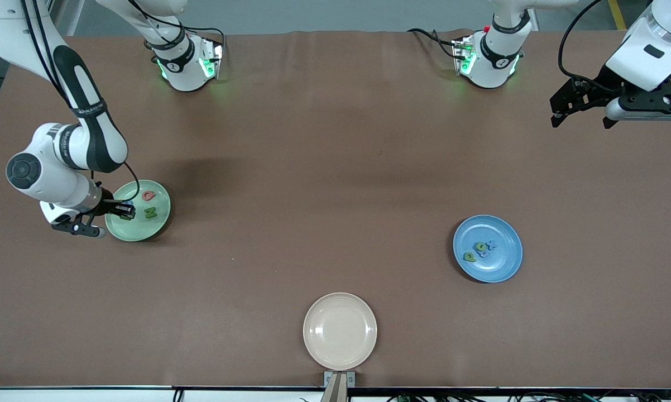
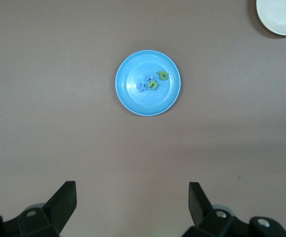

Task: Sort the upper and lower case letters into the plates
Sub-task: 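Carry the B to the green plate and open the right gripper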

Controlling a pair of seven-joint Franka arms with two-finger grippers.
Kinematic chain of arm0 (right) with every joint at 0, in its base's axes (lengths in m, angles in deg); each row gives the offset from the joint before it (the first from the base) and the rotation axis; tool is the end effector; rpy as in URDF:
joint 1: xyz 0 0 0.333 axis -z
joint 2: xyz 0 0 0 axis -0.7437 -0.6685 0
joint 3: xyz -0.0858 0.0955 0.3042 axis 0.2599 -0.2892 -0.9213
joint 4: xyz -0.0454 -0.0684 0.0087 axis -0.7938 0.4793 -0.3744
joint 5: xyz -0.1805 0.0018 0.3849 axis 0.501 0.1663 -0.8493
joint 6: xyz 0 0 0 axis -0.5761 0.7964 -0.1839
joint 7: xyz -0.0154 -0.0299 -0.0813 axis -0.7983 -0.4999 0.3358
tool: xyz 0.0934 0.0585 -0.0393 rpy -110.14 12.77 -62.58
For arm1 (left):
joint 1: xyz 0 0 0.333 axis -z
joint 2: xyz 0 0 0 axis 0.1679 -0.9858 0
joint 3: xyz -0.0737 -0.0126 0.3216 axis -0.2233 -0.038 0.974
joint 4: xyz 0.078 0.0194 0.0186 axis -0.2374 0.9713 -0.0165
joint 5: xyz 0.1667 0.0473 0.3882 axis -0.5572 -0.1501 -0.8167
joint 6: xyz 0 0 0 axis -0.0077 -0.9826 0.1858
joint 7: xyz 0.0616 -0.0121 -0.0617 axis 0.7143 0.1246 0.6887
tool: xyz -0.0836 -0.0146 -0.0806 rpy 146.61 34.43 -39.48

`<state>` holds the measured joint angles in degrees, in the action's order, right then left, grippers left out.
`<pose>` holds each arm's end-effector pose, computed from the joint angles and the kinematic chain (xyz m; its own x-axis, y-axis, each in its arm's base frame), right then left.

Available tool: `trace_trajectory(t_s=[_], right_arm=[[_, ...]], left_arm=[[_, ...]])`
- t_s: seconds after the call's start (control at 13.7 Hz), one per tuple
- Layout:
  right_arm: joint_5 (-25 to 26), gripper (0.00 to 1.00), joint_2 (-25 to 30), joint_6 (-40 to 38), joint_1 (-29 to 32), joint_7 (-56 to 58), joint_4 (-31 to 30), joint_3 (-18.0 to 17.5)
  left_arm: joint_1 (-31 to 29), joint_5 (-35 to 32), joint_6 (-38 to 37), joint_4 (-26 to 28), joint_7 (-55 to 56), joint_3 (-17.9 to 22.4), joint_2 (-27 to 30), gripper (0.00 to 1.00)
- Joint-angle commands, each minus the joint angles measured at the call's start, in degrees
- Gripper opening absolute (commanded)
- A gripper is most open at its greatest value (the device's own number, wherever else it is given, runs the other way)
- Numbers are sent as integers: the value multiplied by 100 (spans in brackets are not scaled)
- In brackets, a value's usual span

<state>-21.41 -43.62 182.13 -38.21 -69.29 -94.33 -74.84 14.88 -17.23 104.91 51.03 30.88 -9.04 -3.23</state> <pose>0.5740 -0.0944 0.1957 0.9811 -0.1873 -0.0489 -0.1858 -0.9820 0.0341 0.5277 -0.0976 0.6474 0.9964 -0.0536 0.0659 -0.0532 -0.9985 -0.0081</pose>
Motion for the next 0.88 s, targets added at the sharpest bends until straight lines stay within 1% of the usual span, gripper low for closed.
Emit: trace_trajectory(t_s=[0.0,0.22,0.37,0.44,0.51,0.58,0.66,0.73,0.8], right_arm=[[67,20,-97,364,132,26,-154,-134],[67,21,-281,663,176,26,-207,-134],[67,23,-282,664,193,26,-207,-134],[67,25,-282,664,202,26,-207,-134],[67,35,-273,647,202,18,-207,-134],[67,59,-264,594,202,0,-207,-134],[67,91,-238,533,176,-26,-207,-134],[67,98,-185,323,150,-52,-199,-143],[67,99,15,51,141,-53,-190,-169]], left_arm=[[-3,9,-55,-62,-46,3,-28,100],[-12,0,-55,-132,-46,3,-45,100],[6,0,-55,-194,-3,3,-45,100],[6,0,-55,-220,6,3,-54,100],[6,0,-55,-211,6,3,-63,100],[-3,0,-55,-220,-28,3,-89,100],[-20,0,-55,-220,-38,3,-89,100],[-29,0,-55,-220,-29,3,-81,100],[-29,0,-55,-220,-29,3,-81,100]])
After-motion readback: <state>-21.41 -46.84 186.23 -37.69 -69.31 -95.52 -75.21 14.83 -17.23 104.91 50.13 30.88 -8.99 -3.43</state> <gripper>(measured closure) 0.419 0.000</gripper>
